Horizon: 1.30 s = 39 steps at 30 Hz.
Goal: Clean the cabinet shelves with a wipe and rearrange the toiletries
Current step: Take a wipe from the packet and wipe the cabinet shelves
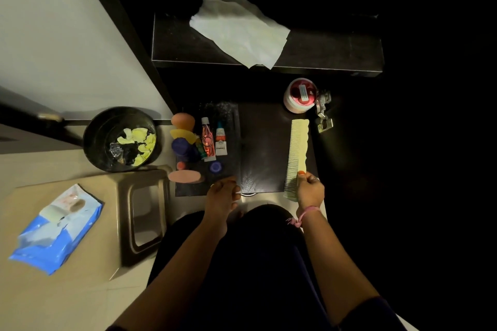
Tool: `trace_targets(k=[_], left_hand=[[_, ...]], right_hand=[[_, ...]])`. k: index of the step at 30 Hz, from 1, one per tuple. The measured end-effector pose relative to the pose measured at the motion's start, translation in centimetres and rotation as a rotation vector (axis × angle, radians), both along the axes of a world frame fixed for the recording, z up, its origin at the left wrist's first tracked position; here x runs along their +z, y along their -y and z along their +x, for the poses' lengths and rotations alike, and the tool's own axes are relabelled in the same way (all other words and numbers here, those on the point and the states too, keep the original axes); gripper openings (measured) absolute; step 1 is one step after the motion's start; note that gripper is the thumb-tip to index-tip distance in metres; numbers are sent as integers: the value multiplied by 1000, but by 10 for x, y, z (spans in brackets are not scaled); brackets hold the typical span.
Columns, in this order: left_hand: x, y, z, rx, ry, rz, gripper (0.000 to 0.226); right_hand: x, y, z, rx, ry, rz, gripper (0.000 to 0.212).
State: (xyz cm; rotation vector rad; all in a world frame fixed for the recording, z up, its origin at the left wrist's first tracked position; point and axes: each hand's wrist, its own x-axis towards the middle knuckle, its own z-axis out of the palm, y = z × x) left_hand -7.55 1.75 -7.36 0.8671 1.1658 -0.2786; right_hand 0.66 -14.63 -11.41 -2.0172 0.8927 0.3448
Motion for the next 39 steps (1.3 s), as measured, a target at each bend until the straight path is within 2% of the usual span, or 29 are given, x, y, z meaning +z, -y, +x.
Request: trace_targets(k=[6, 10, 14, 18, 20, 23, 26, 28, 30, 33, 36, 39], left_hand=[[-2, 3, -2, 5, -10, 9, 22], [-3, 4, -3, 18, -1, 13, 21], [-2, 3, -5, 18, -5, 25, 21], [-1, 2, -11, 18, -14, 33, 22], [-1, 0, -13, 18, -18, 27, 22], [0, -3, -16, 10, -29, 13, 20], [-1, -5, -20, 11, -34, 9, 19], [-1, -6, -24, 21, -33, 11, 18], [0, -9, -29, 6, -46, 32, 14], [-2, -12, -41, 5, -54, 186, 8], [-2, -17, -50, 68, -47, 332, 15], [-3, -25, -52, 110, -100, 420, 40]], right_hand=[[8, -2, 5, 26, 103, -144, 23], [9, -10, 7, -41, 86, -226, 23], [10, -19, 5, -55, 68, -314, 36], [8, -22, -1, 229, 105, -420, 61], [6, -17, -1, 321, 127, -493, 57], [6, -10, 0, 341, 160, -553, 47], [8, -16, -5, 446, 276, -579, 46], [12, -33, -11, 626, 404, -515, 43], [16, -58, -18, 907, 486, -373, 38], [20, -100, -28, 1238, 461, -218, 40], [17, -129, -31, 1321, 367, -154, 45], [13, -138, -31, 1338, 317, -171, 43]])
